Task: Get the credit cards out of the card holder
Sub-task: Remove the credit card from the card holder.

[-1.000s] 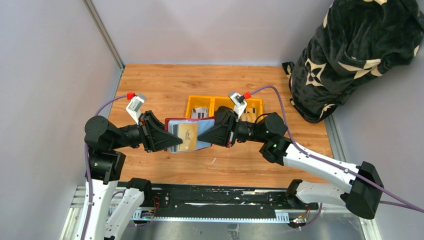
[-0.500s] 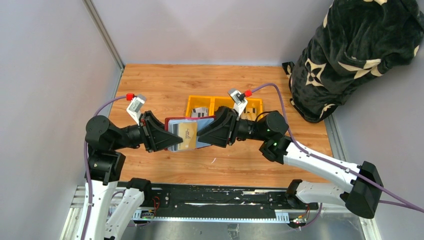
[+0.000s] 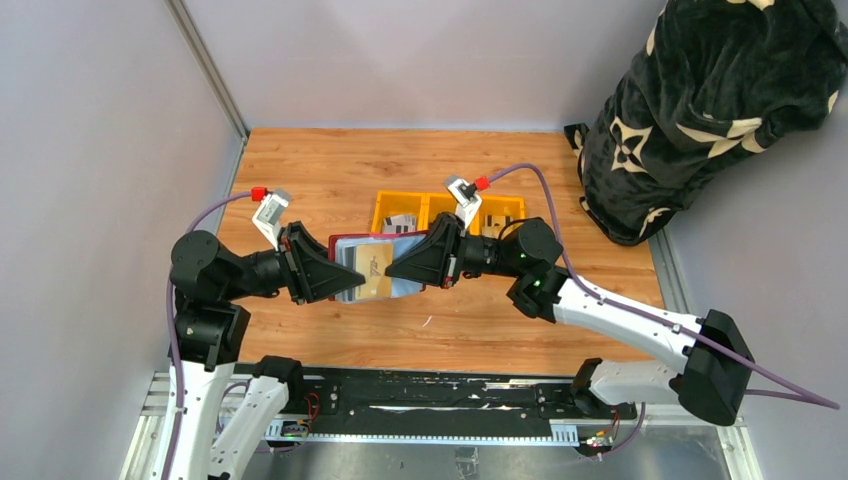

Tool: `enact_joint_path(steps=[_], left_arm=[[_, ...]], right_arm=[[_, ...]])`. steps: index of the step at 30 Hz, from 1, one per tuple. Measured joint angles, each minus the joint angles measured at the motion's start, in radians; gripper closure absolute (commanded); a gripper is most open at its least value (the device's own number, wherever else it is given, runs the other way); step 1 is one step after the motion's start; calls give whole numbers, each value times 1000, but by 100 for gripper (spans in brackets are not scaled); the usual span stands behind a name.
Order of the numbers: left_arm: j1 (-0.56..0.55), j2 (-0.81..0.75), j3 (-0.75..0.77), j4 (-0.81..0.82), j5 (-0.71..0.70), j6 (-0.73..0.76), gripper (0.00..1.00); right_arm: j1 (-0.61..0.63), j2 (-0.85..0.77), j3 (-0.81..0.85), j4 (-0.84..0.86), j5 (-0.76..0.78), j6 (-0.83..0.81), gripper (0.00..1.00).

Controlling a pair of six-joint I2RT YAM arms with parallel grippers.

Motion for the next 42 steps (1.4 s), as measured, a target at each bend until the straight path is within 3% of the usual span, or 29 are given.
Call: enact_joint_path(steps=[5, 9, 19, 33, 35, 36, 38, 42], left_arm=[[0, 0, 7, 11, 8, -13, 64], [0, 0, 7, 41, 16, -43, 64], [0, 0, 7, 100, 22, -106, 85], [-6, 3, 7, 106, 26, -114, 91], [-5, 3, 7, 110, 26, -114, 92], [-5, 3, 7, 110, 26, -114, 91], [-5, 3, 7, 111, 26, -115, 91], [-5, 3, 7, 113, 24, -114, 92]], right_arm=[[0, -21, -14, 15, -1, 3, 100], [0, -59, -50, 15, -1, 3, 100], [0, -66, -61, 45, -2, 11, 100], [0, -128, -105, 29, 36, 10, 100], [0, -129, -105, 30, 36, 11, 94], [0, -129, -105, 34, 36, 13, 86], [0, -129, -105, 42, 36, 22, 78], [0, -109, -98, 69, 34, 33, 69]])
